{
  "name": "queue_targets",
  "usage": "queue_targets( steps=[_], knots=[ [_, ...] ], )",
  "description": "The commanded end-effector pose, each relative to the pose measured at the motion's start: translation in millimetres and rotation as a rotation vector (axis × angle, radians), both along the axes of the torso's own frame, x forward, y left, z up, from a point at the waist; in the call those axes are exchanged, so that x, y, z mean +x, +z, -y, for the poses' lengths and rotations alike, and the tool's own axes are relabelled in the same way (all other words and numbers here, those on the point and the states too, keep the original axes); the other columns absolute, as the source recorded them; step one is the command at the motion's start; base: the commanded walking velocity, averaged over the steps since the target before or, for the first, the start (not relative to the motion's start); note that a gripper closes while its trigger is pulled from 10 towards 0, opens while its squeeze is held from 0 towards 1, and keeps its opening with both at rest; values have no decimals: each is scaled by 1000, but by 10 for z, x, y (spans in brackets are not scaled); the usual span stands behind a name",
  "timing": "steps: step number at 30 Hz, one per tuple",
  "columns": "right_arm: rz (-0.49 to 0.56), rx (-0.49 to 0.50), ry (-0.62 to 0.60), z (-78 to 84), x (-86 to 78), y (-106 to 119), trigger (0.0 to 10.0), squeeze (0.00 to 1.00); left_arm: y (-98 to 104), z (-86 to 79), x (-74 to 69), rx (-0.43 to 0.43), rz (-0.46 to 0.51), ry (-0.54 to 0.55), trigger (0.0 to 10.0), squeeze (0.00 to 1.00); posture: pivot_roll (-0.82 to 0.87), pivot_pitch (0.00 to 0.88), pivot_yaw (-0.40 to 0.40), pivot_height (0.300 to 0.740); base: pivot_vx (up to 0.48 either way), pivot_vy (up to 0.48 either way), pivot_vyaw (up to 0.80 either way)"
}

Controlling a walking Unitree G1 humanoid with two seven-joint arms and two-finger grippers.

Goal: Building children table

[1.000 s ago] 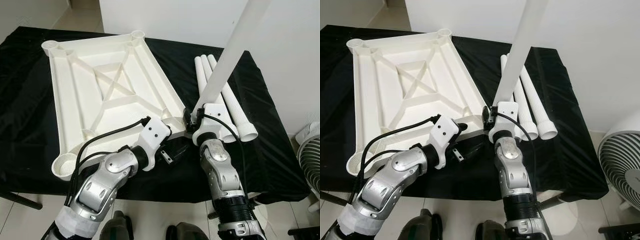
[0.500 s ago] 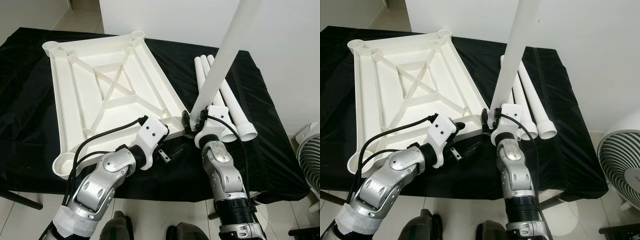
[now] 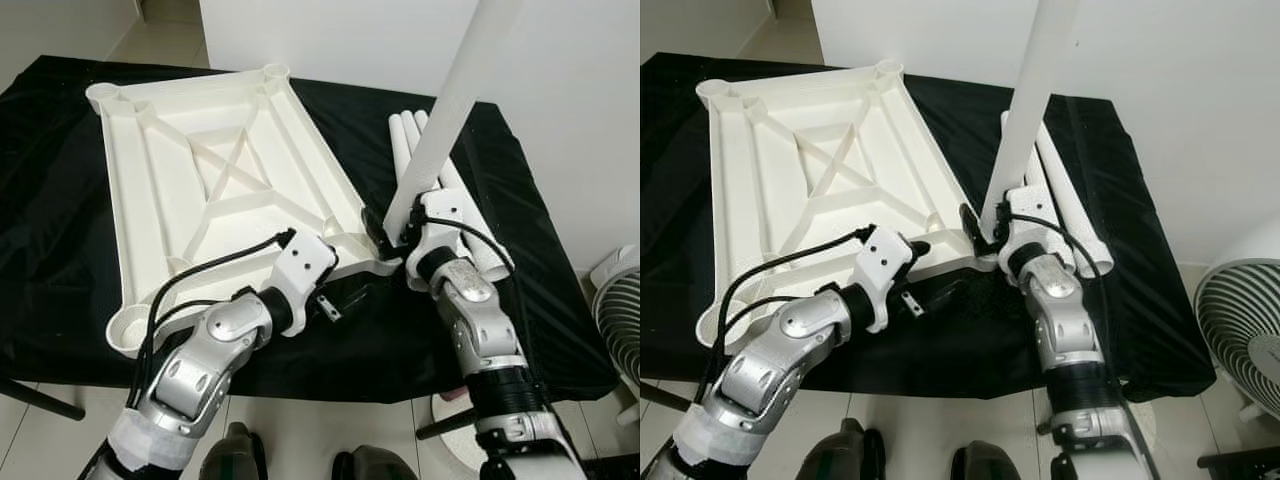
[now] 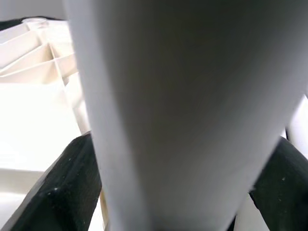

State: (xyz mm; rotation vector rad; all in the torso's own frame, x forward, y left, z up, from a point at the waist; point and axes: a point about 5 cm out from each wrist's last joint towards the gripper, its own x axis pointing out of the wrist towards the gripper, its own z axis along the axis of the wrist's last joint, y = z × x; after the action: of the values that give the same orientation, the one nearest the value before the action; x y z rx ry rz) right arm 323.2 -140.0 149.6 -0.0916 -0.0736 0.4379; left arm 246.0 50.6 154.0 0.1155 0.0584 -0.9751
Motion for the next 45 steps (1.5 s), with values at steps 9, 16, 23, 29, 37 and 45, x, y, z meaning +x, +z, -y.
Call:
queue_targets(
  steps=[9,16,23,29,37,45],
  knots=[
    [-11,-46,151,-19,26,-83,10000,0,-86,6,11,30,6,33,10000,0,-26,30,-35,740,0,0,0],
    [-27,-68,188,9,57,-169,667,0,-81,-26,23,35,12,42,10000,0,-19,33,-32,740,0,0,0],
    [-49,-58,203,39,47,-235,0,0,-83,-34,19,35,15,44,10000,0,-18,36,-25,740,0,0,0],
    [-71,-3,136,91,76,-258,10000,0,-80,-36,11,34,17,38,10000,0,-20,41,-23,740,0,0,0],
    [-56,47,-2,31,64,-230,10000,0,-81,-25,5,31,23,37,10000,0,-25,44,-21,740,0,0,0],
    [-78,118,-191,-89,7,-220,10000,0,-76,-21,3,30,39,35,10000,0,-30,45,-16,740,0,0,0]
  ],
)
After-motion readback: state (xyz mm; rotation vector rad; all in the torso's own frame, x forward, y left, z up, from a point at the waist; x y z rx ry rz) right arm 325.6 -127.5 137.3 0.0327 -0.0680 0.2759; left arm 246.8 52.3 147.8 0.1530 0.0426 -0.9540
